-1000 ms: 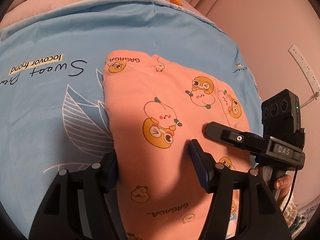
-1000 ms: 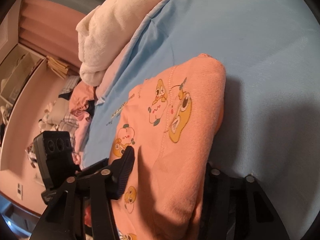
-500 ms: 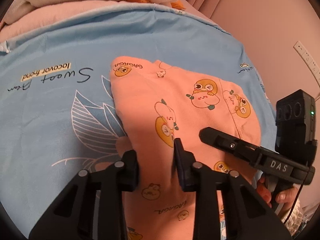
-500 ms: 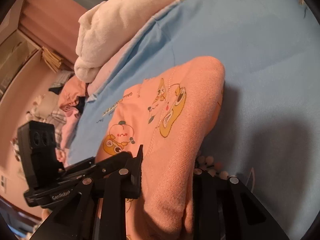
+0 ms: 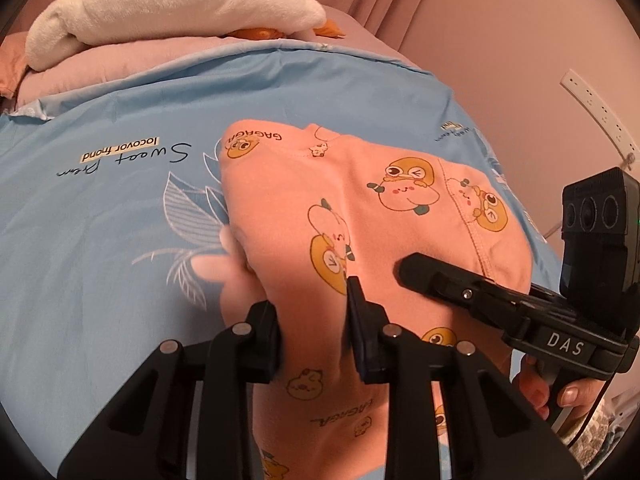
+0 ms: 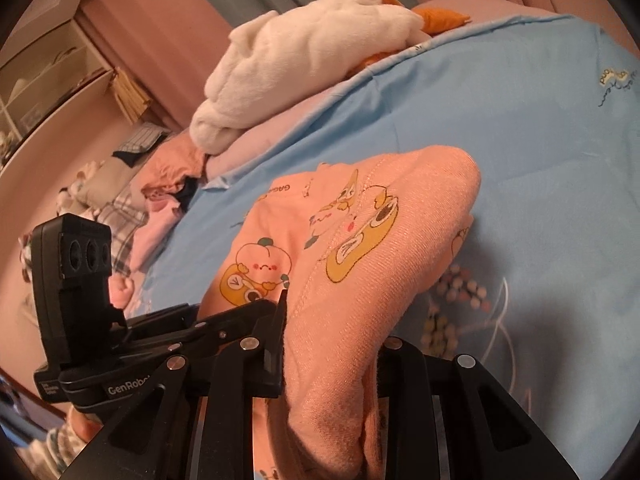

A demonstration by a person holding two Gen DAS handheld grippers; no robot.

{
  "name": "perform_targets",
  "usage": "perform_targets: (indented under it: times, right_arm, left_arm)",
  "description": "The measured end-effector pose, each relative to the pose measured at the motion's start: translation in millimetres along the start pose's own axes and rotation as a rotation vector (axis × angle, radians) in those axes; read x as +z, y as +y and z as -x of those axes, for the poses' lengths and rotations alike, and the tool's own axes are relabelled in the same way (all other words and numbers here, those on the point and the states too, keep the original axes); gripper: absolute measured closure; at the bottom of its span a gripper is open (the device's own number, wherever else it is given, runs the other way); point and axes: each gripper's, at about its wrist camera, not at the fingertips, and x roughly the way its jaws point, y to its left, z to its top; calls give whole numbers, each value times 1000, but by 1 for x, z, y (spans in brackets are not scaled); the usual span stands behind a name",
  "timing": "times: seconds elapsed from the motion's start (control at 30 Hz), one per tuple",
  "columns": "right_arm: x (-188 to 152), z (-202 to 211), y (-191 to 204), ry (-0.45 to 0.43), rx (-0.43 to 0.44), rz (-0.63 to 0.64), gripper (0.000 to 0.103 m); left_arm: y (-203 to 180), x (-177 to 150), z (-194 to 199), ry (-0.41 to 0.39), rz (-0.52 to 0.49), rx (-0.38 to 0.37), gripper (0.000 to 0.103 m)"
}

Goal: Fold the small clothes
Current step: 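Lift the folded peach shirt off the sheet with both tools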

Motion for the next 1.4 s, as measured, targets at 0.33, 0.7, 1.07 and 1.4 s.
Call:
perform_targets:
  times: [0.33, 0.7, 1.07, 1.4]
  right_arm:
    - [-34, 41, 29, 0, -7, 24, 76]
    - [-74, 88, 78, -22, -21, 91, 76]
    - [-101, 110, 123, -28, 11, 188, 76]
    - [-118, 112, 162, -5, 61, 277, 76]
  left_arm:
    - [-31, -42, 47, -13, -36, 18, 76]
    - [-57, -88, 106, -48, -22, 33, 76]
    - [-67, -132, 166, -99, 1, 89, 76]
    - [-53, -160, 203, -139, 53, 135, 76]
